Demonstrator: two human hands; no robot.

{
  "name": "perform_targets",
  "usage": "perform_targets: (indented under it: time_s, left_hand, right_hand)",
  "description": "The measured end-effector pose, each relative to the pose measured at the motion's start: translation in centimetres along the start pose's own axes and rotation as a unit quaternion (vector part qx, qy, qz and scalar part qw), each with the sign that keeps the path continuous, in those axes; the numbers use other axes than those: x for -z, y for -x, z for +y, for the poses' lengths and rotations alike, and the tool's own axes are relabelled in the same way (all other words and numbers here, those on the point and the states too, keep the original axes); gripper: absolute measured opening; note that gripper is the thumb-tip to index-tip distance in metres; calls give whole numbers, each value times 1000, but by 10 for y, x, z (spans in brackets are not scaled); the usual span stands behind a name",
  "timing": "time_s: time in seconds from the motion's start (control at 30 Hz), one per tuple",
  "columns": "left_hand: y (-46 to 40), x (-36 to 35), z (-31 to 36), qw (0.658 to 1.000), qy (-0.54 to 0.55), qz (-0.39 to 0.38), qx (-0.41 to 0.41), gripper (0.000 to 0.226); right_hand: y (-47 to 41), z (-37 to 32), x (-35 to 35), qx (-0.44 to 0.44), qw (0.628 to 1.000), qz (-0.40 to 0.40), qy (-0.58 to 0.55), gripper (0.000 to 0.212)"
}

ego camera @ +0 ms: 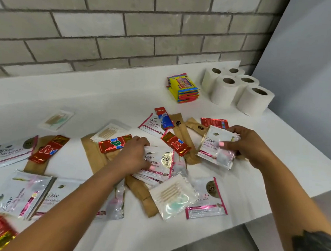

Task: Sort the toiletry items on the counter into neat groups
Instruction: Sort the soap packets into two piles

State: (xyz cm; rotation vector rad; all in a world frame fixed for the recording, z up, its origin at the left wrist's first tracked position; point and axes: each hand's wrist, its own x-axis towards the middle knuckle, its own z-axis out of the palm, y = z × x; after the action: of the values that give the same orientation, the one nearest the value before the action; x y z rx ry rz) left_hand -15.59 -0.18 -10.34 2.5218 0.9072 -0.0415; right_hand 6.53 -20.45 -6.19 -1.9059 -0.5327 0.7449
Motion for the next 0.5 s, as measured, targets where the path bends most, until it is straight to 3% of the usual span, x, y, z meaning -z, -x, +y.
perform_targets:
  time_s: [0.17, 0.23, 0.37, 0.5]
  left_hand:
    - [4, 9, 6, 990, 103, 86, 54, 37]
    - [7, 12, 9, 979, 155, 109, 71, 35]
    - [16, 15, 13, 956, 235, 143, 98, 33]
    - [27, 13, 18, 923, 323, 174, 115, 33]
  right_hand:
    - [-9, 25, 15, -29, 976, -1, 218, 34]
    - [-15, 32, 13, -8, 942, 19, 336, 39]
    - [-19, 36, 2, 8, 899, 31, 438, 49]
    - [-15, 37, -10, 80, 812, 109, 568, 50]
